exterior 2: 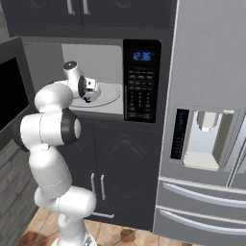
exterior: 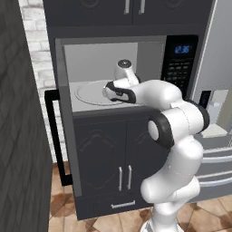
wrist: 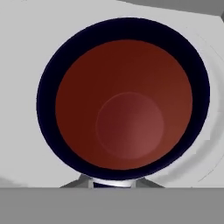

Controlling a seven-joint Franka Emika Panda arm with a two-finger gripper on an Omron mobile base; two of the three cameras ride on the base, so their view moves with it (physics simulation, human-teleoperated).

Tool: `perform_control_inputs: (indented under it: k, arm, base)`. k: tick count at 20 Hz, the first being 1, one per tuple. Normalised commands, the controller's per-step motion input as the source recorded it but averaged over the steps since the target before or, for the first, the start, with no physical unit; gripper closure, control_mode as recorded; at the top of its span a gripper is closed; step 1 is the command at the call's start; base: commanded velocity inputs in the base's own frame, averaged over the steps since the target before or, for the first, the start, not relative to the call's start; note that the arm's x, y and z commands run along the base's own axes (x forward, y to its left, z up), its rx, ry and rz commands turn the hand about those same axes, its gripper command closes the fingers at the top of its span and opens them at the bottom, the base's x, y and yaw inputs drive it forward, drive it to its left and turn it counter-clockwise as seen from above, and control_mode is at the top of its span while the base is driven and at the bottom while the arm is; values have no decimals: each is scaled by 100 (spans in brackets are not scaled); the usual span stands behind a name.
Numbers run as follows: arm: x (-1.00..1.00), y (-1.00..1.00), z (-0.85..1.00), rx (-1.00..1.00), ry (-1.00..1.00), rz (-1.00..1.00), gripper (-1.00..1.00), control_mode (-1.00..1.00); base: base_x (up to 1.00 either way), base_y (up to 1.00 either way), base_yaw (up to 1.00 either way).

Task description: Place the microwavable item in the microwave. Then, close the microwave door and press the start button.

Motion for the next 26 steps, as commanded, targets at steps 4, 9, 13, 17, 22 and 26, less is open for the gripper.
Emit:
perform_control_inputs:
  k: [4,9,13,17,22,26]
  arm:
    - [55,10,-37,0,0,2,100,-100]
    - [27,2,-19,0,-1,4,-100,-100]
    - [-29,0,0,0,-18,8,-100,-100]
    - [-86,0,0,0,-28,7,-100,-100]
    - [-100,0,0,0,-30,1,-100,-100]
    - [-100,0,12,0,-25,0,-100,-100]
  base:
    - [0,0,0]
    - [0,0,0]
    - [0,0,0]
    - [0,0,0]
    - [0,0,0]
    - [0,0,0]
